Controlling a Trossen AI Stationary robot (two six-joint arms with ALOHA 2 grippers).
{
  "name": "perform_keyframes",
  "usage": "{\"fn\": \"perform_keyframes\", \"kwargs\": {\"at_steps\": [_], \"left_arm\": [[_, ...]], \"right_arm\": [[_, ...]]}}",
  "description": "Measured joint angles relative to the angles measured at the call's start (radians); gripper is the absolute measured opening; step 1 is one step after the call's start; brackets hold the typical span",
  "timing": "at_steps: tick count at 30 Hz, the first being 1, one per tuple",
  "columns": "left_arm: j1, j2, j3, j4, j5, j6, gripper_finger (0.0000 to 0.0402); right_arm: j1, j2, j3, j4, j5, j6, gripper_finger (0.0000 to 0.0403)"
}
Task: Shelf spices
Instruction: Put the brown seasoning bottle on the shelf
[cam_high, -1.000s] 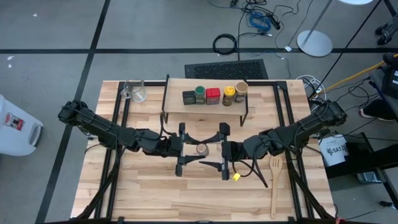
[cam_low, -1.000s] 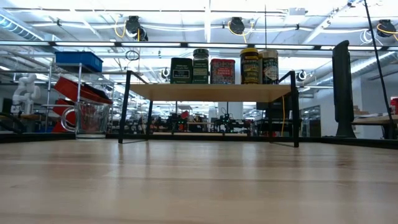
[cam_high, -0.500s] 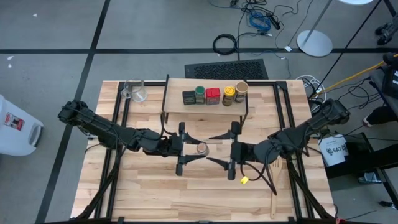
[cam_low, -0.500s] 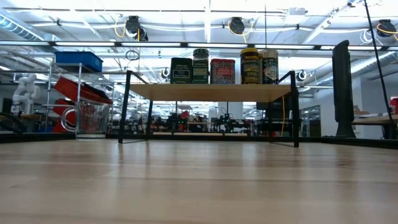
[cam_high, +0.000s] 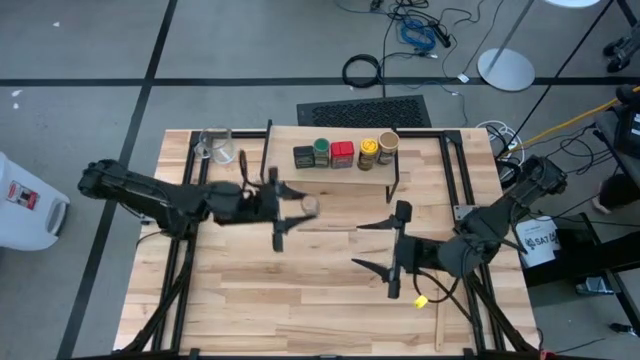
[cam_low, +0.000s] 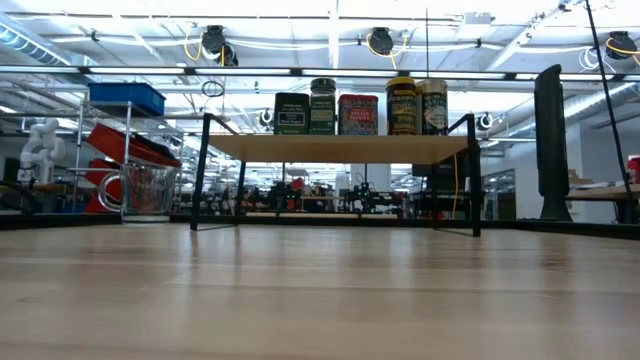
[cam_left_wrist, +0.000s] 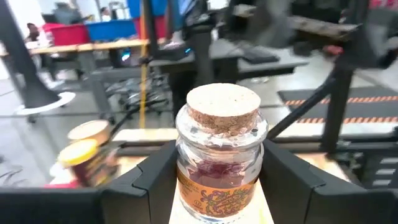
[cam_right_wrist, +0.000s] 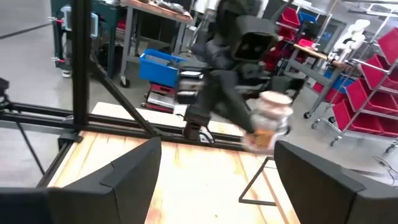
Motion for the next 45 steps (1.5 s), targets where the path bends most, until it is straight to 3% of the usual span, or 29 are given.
{"fn": "perform_keyframes", "kwargs": {"at_steps": [9,14,29,39,45], "left_arm": [[0.169,-0.166,0.000,-0.304,-0.001,-0.035,0.0198],[0.277,-0.233,-0.043,-0.386,-0.001,-0.052,0.0198],[0.578,-0.290,-0.314,-0.222,0.301,-0.043,0.0199],[0.772,-0.250,-0.328,-0.215,0.512,-0.017,0.0199],[0.813,-0.171,-0.329,-0.217,0.546,-0.010,0.0199]], "right_arm": [[0.012,-0.001,0.000,-0.004,0.020,-0.006,0.0300],[0.012,-0.001,0.000,-0.003,0.020,-0.006,0.0300],[0.011,-0.001,0.000,-0.003,0.019,-0.005,0.0300],[0.011,-0.001,0.000,-0.003,0.017,-0.001,0.0299],[0.011,-0.001,0.000,-0.003,0.016,-0.001,0.0299]]}}
